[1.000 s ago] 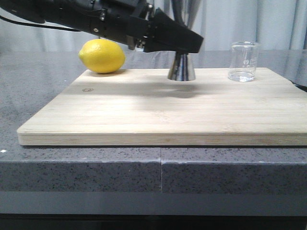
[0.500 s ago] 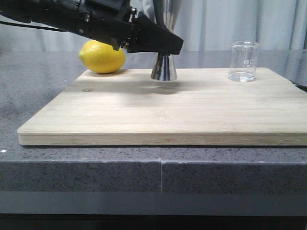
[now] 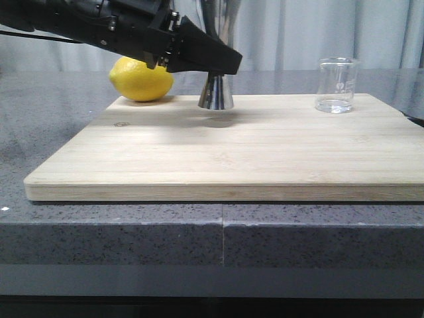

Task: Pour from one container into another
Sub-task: 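Move the held jigger with the left gripper toward the lemon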

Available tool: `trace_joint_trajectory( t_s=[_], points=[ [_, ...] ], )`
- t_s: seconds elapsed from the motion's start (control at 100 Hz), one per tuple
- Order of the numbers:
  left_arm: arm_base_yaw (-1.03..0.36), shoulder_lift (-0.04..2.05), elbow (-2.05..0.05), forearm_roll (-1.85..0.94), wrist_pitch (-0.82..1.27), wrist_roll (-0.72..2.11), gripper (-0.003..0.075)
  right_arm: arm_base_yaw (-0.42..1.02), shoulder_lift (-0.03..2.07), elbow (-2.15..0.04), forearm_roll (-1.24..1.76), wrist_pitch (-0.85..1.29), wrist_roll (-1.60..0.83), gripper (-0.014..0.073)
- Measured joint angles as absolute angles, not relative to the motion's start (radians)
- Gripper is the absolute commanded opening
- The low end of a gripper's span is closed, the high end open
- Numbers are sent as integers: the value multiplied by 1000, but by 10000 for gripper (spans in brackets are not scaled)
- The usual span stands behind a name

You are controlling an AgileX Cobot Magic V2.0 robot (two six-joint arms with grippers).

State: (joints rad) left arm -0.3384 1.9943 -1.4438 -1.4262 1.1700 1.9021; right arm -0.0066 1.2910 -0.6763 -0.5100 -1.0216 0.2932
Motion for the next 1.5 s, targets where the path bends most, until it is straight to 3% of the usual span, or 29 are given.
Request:
trace_joint_trajectory(
  t_s=[1.5],
  points=[
    [-336,1998,-1425,-1458,1170,1957,-21,-7,1291,-676,-501,-1007,293,568]
  ],
)
